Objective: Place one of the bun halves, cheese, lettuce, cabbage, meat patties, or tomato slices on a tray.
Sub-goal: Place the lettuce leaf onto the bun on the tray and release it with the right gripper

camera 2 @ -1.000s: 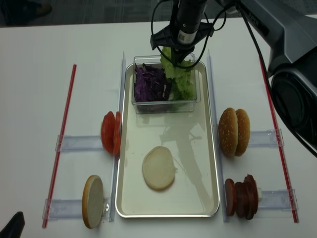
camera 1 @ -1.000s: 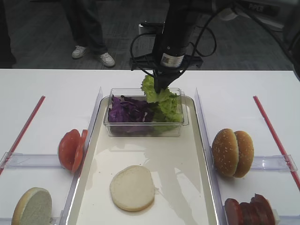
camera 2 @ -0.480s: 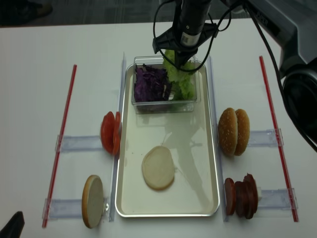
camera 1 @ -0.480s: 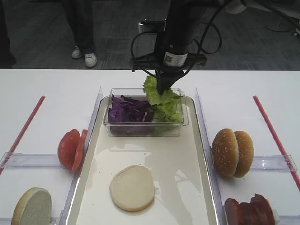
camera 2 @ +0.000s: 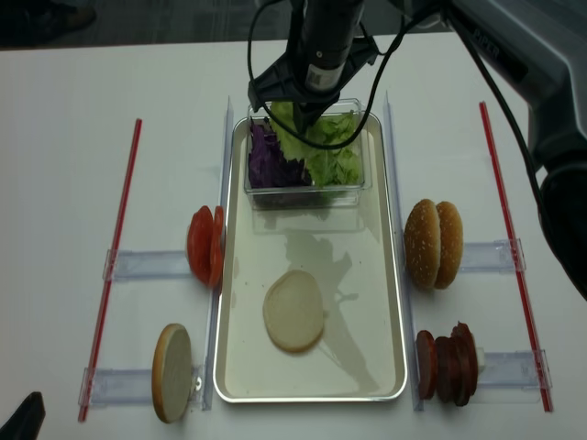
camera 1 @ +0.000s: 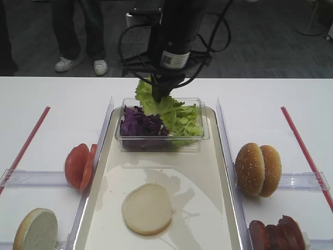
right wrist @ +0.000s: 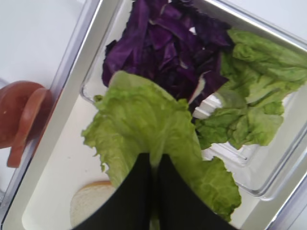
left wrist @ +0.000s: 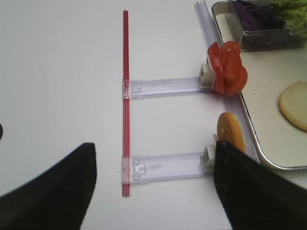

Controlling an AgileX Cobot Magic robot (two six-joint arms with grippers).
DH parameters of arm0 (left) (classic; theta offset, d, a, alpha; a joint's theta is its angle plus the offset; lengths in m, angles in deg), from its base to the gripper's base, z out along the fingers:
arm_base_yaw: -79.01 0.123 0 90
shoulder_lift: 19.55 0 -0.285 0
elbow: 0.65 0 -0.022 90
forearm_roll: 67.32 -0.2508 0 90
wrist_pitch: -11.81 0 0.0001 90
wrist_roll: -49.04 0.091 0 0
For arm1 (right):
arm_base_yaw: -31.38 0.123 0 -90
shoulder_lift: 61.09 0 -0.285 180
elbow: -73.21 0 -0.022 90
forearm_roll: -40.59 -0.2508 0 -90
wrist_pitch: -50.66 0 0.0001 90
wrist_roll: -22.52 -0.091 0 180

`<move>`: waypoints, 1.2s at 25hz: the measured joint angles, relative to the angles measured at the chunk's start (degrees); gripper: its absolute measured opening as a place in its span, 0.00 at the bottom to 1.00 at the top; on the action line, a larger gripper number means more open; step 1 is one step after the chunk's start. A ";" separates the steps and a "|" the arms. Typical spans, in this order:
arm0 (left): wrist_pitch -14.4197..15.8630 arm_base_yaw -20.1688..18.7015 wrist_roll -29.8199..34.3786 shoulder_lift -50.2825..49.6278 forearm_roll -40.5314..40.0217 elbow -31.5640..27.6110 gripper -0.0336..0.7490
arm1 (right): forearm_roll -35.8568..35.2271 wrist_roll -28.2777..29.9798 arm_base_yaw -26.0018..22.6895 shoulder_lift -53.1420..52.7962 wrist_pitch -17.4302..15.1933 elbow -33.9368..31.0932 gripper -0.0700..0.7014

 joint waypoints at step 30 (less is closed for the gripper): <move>0.00 0.00 0.00 0.00 0.00 0.00 0.67 | -2.34 0.94 12.85 -12.38 17.85 -35.69 0.15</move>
